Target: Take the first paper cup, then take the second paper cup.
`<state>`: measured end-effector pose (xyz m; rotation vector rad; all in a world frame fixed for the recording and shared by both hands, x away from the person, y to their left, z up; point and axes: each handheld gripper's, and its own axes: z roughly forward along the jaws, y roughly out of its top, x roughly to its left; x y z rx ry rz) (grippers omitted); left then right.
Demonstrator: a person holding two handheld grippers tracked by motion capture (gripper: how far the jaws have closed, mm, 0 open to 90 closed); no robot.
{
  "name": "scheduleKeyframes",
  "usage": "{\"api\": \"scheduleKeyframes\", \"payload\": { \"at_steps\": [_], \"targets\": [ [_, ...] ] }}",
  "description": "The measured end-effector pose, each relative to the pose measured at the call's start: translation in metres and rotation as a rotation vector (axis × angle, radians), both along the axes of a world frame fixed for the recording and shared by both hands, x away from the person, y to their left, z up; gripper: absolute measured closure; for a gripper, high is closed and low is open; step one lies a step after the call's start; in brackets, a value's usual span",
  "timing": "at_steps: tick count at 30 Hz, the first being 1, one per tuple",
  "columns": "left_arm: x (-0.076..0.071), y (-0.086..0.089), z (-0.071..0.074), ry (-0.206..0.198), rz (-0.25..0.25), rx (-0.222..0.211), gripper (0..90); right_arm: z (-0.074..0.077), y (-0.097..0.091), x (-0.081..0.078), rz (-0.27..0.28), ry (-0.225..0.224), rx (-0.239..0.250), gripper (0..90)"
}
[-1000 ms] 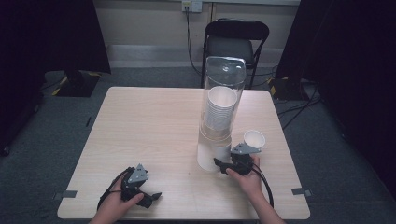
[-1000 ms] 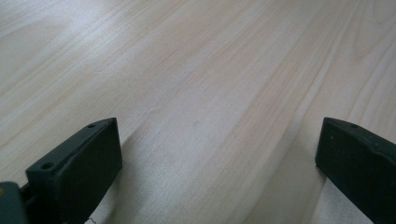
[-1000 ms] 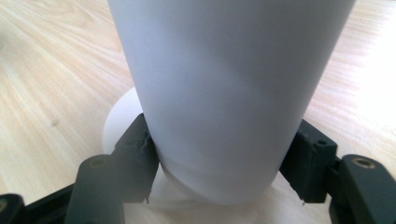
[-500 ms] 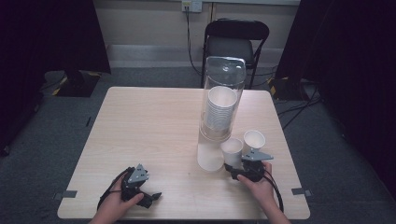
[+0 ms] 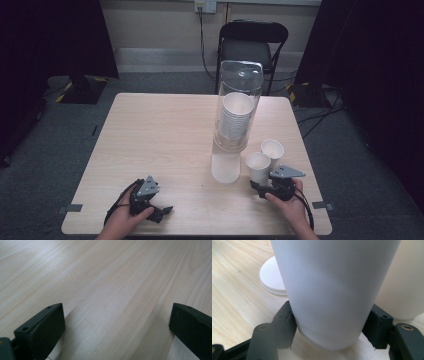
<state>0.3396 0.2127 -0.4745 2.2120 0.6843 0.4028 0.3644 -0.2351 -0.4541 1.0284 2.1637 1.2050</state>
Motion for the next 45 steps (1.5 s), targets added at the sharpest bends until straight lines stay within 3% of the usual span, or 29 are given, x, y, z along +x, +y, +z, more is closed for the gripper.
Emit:
{"api": "scheduleKeyframes", "payload": {
  "at_steps": [9, 15, 24, 38, 45],
  "targets": [
    [0.0, 0.0, 0.0, 0.0, 0.0, 0.001, 0.0, -0.005, -0.025, -0.008, -0.027, 0.031, -0.003, 35.1],
    [0.0, 0.0, 0.0, 0.0, 0.001, 0.0, 0.0, -0.006, -0.026, -0.012, -0.001, 0.042, 0.006, 35.1],
    [-0.001, 0.0, 0.0, -0.002, 0.002, 0.01, 0.0, -0.008, -0.02, -0.008, 0.016, 0.087, -0.031, 34.8],
    [-0.001, 0.0, 0.0, -0.002, 0.002, 0.008, 0.0, -0.008, -0.015, -0.01, 0.04, 0.06, -0.091, 33.8],
    [-0.001, 0.0, 0.0, -0.001, 0.003, 0.008, 0.0, -0.009, -0.018, -0.015, 0.037, 0.057, -0.101, 27.6]
  ]
}}
